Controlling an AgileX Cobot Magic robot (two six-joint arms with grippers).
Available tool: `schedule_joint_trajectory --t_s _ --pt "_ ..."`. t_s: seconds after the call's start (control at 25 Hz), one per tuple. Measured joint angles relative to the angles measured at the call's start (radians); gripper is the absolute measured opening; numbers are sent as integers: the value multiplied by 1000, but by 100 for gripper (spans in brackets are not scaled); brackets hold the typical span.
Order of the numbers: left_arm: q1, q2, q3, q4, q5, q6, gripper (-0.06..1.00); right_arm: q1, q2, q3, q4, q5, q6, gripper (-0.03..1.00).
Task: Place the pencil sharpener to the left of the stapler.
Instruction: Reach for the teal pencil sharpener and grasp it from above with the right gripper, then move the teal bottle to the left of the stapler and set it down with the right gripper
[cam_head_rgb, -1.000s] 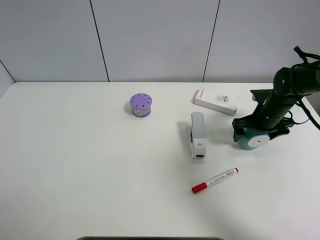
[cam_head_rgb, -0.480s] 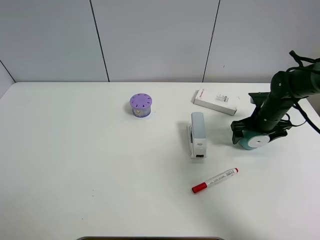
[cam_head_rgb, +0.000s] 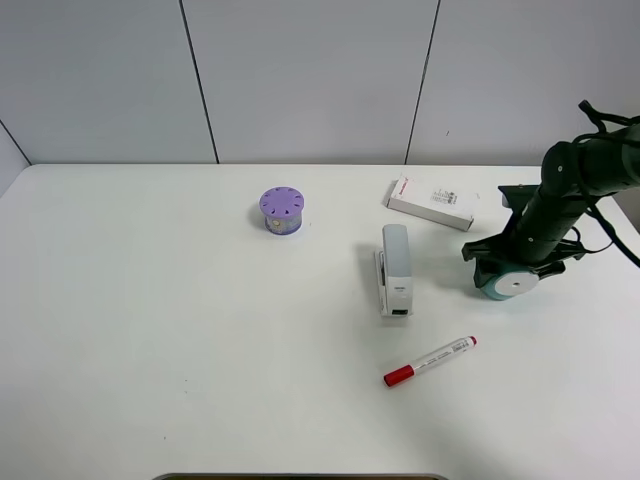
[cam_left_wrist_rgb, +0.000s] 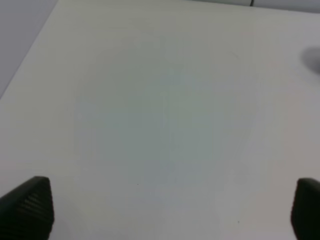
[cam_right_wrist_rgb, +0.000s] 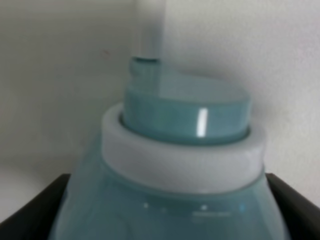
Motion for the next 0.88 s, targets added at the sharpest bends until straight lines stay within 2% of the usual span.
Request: schedule_joint_trajectory --t_s 0.88 --pt "0 0 0 0 0 0 95 0 0 0 -2 1 9 68"
